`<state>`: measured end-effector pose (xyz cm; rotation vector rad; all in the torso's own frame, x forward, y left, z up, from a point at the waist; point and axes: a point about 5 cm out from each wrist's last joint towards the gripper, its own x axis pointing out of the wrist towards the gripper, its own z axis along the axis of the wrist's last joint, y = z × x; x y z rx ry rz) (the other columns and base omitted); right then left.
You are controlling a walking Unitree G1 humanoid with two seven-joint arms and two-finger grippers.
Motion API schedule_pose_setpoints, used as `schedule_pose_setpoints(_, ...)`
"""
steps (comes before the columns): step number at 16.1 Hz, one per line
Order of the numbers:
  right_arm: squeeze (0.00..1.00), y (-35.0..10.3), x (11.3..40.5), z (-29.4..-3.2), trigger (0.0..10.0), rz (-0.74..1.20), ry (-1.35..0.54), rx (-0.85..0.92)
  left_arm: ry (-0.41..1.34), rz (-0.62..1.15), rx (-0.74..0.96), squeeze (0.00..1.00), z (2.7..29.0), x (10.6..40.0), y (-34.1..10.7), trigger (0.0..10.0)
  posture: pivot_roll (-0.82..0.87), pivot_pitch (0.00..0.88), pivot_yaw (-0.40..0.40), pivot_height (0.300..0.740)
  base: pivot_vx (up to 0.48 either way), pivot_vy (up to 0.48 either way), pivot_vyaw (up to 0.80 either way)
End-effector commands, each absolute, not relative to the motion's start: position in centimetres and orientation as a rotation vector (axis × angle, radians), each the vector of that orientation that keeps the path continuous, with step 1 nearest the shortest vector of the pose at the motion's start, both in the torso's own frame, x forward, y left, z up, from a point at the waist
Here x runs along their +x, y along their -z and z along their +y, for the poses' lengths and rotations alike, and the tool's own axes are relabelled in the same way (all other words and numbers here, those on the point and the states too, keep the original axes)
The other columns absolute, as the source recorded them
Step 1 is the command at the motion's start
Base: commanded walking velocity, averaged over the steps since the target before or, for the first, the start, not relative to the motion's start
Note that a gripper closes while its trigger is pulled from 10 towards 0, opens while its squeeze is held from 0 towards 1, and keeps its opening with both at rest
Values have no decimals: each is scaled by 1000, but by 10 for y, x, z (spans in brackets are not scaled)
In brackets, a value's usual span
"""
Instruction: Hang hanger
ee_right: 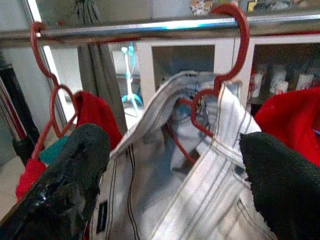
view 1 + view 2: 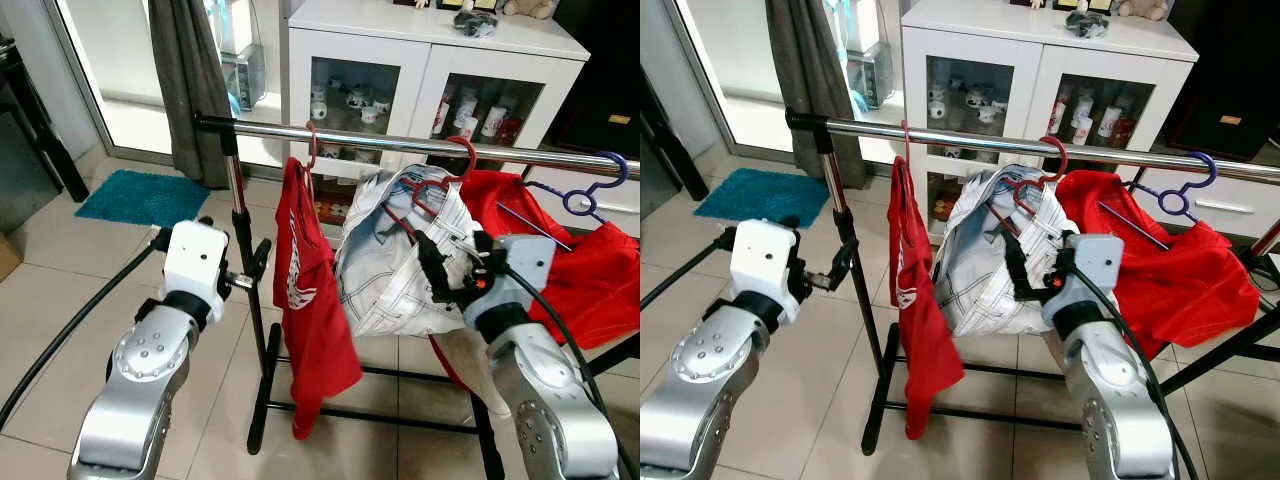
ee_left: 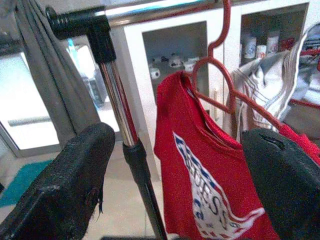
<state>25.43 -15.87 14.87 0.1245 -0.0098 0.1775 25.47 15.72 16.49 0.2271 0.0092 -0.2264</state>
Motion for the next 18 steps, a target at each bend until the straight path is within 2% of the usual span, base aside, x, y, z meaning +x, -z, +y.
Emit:
schedule_pose_setpoints(1,847,-153,259,-160,10000,-32,-162,108,227,11,227,459,155,257,-164,10000,-63,0,-29,740,0,-300,438)
schedule_pose_setpoints(5,792,-158,273,-161,10000,-54,-126,124,228,4,195,463,152,263,-166,10000,-56,0,-23,740,0,-308,488)
schedule_pose_setpoints(6,0,-157,276,-161,10000,-47,-129,135,225,6,201,467,153,261,-166,10000,-39,0,-41,740,0,-311,0)
schedule_pose_setpoints(11,0,-159,277,-163,10000,-44,-114,145,207,13,194,467,159,259,-162,10000,-62,0,-62,740,0,-309,0)
schedule_pose_setpoints(15,0,-162,271,-174,10000,-75,-97,35,227,23,196,467,156,261,-158,10000,-86,0,-48,740,0,-306,0)
schedule_pose_setpoints(18,0,-164,274,-178,10000,-88,-65,39,238,18,196,463,154,261,-160,10000,-76,0,-51,740,0,-304,0)
